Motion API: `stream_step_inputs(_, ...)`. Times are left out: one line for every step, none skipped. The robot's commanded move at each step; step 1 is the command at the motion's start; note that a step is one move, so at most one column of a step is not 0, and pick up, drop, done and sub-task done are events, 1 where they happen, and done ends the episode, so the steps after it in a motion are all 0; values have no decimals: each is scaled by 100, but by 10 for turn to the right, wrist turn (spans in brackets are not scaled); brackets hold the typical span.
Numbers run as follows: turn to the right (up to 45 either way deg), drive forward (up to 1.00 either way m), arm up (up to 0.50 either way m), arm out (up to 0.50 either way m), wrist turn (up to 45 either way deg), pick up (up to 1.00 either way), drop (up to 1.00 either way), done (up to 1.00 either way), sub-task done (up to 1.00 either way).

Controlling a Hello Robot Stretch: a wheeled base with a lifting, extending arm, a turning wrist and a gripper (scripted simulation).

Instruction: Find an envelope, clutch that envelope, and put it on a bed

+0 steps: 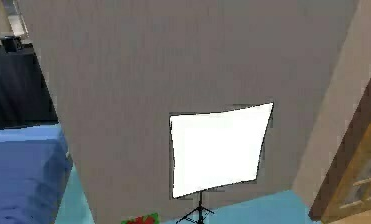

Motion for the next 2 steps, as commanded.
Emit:
stream_step_inputs(450,0,0,0,0,0,0,0,0)
stream_step_inputs(210,0,0,0,0,0,0,0,0)
